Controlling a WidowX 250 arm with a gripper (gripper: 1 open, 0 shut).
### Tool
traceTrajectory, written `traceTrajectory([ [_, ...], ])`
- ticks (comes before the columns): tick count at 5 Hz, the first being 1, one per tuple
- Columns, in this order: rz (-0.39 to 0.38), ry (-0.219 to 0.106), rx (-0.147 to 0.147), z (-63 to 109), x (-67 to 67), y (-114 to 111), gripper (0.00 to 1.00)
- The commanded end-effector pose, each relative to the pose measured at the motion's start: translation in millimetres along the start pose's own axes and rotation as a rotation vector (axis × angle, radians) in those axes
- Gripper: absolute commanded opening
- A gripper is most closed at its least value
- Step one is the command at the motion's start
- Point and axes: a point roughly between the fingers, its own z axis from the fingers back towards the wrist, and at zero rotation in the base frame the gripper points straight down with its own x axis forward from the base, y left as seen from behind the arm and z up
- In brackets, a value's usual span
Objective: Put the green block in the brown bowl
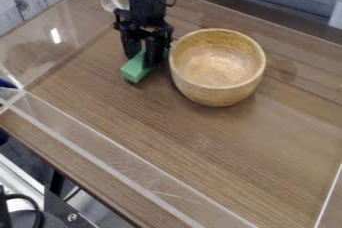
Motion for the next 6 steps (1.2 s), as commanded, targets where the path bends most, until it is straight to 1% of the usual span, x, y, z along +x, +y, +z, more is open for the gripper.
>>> traceTrajectory([
  [1,0.0,-0.112,0.036,41.1,8.2,0.1,0.0],
  [2,-0.001,-0.123,0.034,47.0,8.8,-1.9,0.0],
  [3,-0.008,-0.149,0.031,58.8,12.6,-8.1,0.0],
  [5,-0.02,-0.177,0.023,69.2,14.9,-14.0,0.0],
  [6,-0.032,-0.201,0.017,79.3,17.0,-20.2,0.0],
])
